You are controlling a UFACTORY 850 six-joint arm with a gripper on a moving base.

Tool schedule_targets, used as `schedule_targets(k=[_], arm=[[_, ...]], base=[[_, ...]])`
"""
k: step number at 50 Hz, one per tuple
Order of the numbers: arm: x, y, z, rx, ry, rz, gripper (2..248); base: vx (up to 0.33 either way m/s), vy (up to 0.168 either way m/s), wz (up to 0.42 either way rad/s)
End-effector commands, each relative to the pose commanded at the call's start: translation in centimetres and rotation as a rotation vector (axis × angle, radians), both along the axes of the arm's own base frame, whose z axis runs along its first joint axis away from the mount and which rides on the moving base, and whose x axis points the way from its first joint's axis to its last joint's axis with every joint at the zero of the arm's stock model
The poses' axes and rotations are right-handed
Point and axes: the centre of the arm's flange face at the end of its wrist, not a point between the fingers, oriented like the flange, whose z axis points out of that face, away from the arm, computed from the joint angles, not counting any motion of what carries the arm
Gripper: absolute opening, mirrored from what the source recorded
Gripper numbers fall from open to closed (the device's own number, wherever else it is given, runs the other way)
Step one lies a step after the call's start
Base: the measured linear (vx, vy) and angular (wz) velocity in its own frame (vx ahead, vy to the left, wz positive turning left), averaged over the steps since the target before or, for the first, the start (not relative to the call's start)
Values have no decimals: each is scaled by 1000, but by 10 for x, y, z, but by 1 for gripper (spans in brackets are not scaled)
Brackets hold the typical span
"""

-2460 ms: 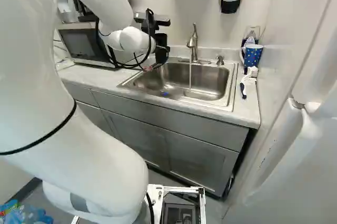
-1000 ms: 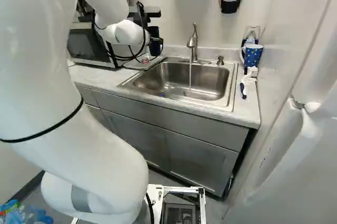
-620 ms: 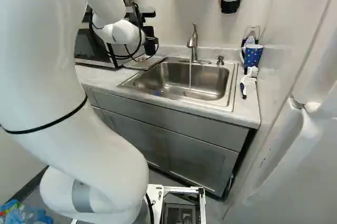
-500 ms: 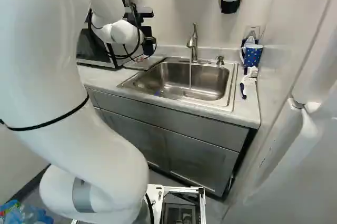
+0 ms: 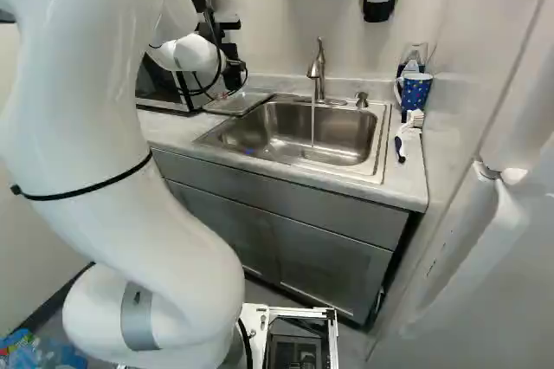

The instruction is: Rinse the cup and place it in the tray

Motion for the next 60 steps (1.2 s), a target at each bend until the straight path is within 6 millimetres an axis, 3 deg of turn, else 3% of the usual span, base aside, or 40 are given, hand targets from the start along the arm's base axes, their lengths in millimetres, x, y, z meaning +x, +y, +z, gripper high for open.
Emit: schedule_targets(k=[34,60], arm=[[28,28,-30,-9,43,38,124],[32,30,-60,-19,93,40,124]], base=[[0,0,0],[0,0,0]])
